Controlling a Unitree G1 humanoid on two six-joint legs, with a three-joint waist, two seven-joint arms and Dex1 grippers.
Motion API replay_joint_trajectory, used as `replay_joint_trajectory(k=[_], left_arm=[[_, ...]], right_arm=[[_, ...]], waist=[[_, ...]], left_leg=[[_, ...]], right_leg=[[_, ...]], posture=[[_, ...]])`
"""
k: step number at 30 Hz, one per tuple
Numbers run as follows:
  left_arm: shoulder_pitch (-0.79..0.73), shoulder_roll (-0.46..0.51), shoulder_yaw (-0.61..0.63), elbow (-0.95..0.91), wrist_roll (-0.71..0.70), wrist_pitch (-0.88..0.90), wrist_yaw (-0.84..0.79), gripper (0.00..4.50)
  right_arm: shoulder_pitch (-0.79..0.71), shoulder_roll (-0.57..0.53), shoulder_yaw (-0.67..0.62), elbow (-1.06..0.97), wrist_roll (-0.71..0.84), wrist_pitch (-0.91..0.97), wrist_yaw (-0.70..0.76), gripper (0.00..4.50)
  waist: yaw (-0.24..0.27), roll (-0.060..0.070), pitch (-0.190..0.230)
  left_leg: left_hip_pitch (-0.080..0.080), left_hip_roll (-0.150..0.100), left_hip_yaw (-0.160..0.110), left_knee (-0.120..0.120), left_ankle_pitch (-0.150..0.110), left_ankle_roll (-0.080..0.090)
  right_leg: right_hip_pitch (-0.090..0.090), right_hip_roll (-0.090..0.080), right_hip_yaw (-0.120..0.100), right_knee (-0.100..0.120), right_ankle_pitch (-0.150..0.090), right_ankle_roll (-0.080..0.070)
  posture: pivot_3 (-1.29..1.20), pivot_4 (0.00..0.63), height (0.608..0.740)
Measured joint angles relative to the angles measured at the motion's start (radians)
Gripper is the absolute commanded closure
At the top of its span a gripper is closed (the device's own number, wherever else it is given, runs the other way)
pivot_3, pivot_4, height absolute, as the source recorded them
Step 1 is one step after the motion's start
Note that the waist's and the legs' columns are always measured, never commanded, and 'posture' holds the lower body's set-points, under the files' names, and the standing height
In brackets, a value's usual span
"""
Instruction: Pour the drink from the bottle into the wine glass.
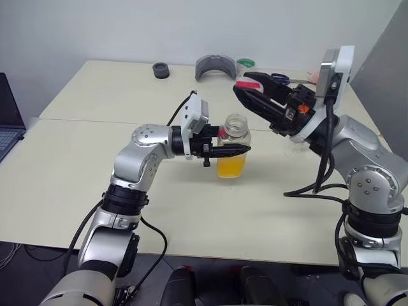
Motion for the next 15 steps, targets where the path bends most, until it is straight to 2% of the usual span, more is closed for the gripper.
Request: replay_joint_trajectory(k=[4,8,11,15], left_arm=[[0.000,0.001,-0.001,0.000,0.002,0.000,0.001,2.66],[0.011,0.003,0.002,-0.004,0.006,0.000,0.012,2.66],[0.021,0.001,0.004,-0.005,0.007,0.000,0.013,2.66],[0.020,-0.005,0.003,-0.005,0.010,-0.012,0.013,2.66]], right_arm=[[0.142,-0.052,-0.035,-0.011,-0.069,-0.050,-0.006,2.67],[0.432,-0.068,-0.104,-0.061,-0.195,-0.121,-0.073,2.67],[0.573,-0.025,-0.124,-0.093,-0.291,-0.132,-0.188,2.67],[0.636,0.066,-0.085,-0.059,-0.398,-0.135,-0.313,2.67]], waist=[[0.006,0.000,0.000],[0.007,0.000,0.000],[-0.002,0.000,0.000],[-0.011,0.000,0.000]], left_leg=[[-0.001,-0.001,0.000,0.000,0.000,0.000],[-0.002,-0.001,0.001,-0.001,0.000,0.000],[-0.001,0.000,0.001,-0.001,0.000,0.000],[0.002,0.000,0.001,0.000,0.000,0.000]], right_leg=[[0.000,0.000,0.000,-0.001,0.000,0.000],[0.000,-0.001,0.001,-0.004,0.000,0.000],[0.000,0.000,0.001,-0.002,0.000,0.000],[0.000,0.001,0.003,0.002,0.000,0.000]], posture=[[0.00,0.150,0.740],[0.00,0.150,0.740],[0.00,0.150,0.740],[0.00,0.150,0.740]])
